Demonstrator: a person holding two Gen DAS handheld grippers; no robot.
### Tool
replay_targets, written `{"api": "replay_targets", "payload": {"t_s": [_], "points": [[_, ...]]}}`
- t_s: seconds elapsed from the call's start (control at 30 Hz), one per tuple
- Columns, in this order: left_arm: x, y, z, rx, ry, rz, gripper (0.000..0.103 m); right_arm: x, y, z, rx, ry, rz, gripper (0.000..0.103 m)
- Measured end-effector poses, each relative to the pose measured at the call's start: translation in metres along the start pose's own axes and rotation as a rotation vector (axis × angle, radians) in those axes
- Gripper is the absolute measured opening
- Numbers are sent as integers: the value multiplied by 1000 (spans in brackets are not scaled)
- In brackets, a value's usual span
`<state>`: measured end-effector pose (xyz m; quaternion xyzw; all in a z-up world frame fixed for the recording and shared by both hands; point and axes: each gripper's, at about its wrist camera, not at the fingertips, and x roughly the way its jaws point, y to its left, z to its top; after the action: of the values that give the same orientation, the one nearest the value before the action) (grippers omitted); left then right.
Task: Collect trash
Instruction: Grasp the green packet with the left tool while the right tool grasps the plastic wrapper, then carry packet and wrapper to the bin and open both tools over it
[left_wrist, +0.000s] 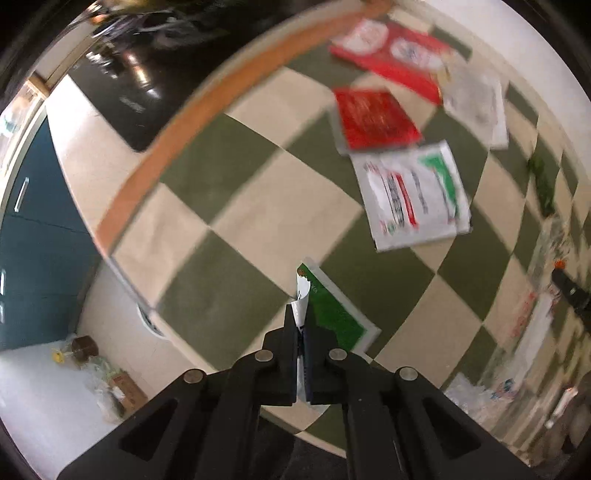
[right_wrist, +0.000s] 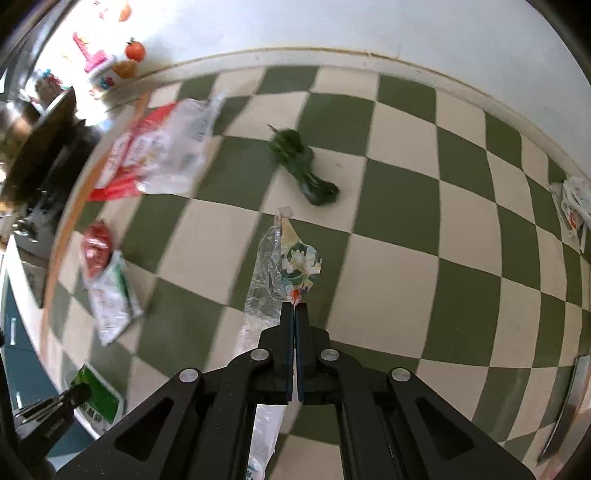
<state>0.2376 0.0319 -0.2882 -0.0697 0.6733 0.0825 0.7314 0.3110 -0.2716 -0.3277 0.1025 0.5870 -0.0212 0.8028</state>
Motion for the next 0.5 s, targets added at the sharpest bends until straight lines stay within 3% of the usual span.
{"api": "replay_targets", "payload": {"t_s": [0.13, 0.3, 0.37, 0.5], "points": [[-27, 34, 7, -75, -52, -47, 0, -18, 17, -5, -12, -14, 57, 0], [-56, 63, 8, -144, -119, -38, 0, -36, 47, -6, -38, -15, 137, 0], [-62, 76, -3, -169, -143, -27, 0, -41, 72, -8, -82, -8, 177, 0], [-67, 140, -26, -265, -169, 3, 0, -42, 140, -30, -197, 43, 274, 0]]}}
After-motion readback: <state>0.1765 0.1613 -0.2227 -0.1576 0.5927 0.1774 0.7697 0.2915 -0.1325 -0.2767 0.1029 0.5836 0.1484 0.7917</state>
